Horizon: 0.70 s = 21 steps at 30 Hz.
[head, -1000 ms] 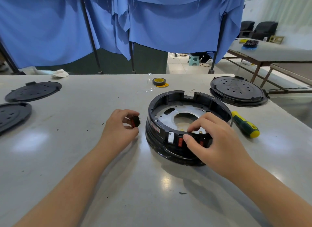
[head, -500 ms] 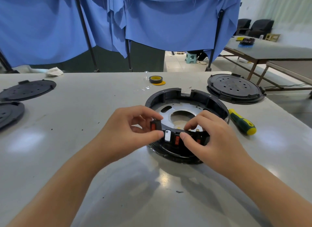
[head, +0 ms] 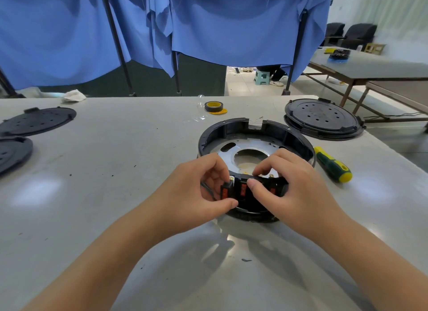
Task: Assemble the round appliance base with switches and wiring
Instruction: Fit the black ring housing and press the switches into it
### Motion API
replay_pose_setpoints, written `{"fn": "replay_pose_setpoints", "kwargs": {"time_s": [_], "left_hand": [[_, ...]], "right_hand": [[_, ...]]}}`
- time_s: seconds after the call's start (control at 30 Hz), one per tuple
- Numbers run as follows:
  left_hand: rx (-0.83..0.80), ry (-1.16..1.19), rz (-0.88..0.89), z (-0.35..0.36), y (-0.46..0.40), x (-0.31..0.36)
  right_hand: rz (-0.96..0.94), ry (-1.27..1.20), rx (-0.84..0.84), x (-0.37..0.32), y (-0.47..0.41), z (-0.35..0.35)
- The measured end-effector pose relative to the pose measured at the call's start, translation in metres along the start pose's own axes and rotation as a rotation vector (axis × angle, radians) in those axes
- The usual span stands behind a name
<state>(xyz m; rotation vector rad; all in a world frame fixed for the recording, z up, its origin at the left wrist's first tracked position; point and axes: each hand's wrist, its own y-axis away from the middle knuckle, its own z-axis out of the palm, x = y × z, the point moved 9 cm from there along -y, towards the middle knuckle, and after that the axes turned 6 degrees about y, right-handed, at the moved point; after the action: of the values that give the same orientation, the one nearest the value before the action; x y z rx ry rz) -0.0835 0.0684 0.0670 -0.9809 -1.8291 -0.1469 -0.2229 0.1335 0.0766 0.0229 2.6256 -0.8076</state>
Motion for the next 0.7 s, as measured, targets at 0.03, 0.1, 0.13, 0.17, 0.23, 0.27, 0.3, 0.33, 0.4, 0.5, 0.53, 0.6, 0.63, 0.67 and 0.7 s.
{"fn": "replay_pose_setpoints", "kwargs": {"time_s": [0.03, 0.1, 0.13, 0.17, 0.23, 0.27, 0.3, 0.33, 0.4, 0.5, 0.53, 0.6, 0.63, 0.67, 0.7], "left_hand": [[-0.002, -0.008, 0.008, 0.0004, -0.0001, 0.0003], [0.008, -0.018, 0.016, 0.0002, -0.0005, -0.0007], [0.014, -0.021, 0.017, 0.0001, -0.0007, -0.0017], [0.018, -0.029, 0.019, 0.0004, -0.0008, -0.0027], [0.027, -0.067, 0.035, 0.0017, -0.0008, -0.0028], [0.035, -0.097, 0.051, 0.0023, -0.0007, -0.0017], [0.042, -0.131, 0.07, 0.0031, -0.0005, 0.0003], [0.046, -0.16, 0.088, 0.0039, -0.0004, 0.0024], [0.055, -0.184, 0.114, 0.0043, -0.0006, 0.0052], [0.062, -0.157, 0.122, 0.0032, -0.001, 0.005], [0.061, -0.156, 0.125, 0.003, -0.0011, 0.0047], [0.059, -0.161, 0.134, 0.0033, -0.0009, 0.0046], [0.06, -0.162, 0.14, 0.0032, -0.0006, 0.0048], [0.065, -0.166, 0.146, 0.0028, -0.0002, 0.0049], [0.072, -0.178, 0.154, 0.0022, 0.0, 0.0052]], "right_hand": [[-0.001, 0.0, 0.001, -0.0001, -0.0001, -0.0001], [0.0, 0.0, -0.001, -0.0002, 0.0, 0.0001], [0.0, 0.0, -0.001, -0.0004, -0.0001, 0.0001], [0.0, 0.001, -0.001, -0.0002, 0.0002, 0.0], [0.001, 0.001, -0.002, 0.0002, 0.0008, -0.0001], [0.002, -0.001, -0.001, 0.0004, 0.001, -0.0002], [0.002, -0.001, 0.001, 0.0003, 0.0011, -0.0004], [-0.002, 0.001, 0.005, -0.0003, 0.0011, -0.0007], [-0.015, 0.014, 0.015, -0.0027, 0.0005, -0.0011], [-0.034, 0.033, 0.017, -0.0056, 0.0005, -0.0011], [-0.036, 0.036, 0.015, -0.0058, 0.0004, -0.0009], [-0.035, 0.036, 0.01, -0.0057, 0.0005, -0.0007], [-0.035, 0.036, 0.009, -0.0057, 0.0004, -0.0008], [-0.037, 0.037, 0.009, -0.0059, 0.0004, -0.0009], [-0.038, 0.038, 0.01, -0.0064, 0.0002, -0.001]]}}
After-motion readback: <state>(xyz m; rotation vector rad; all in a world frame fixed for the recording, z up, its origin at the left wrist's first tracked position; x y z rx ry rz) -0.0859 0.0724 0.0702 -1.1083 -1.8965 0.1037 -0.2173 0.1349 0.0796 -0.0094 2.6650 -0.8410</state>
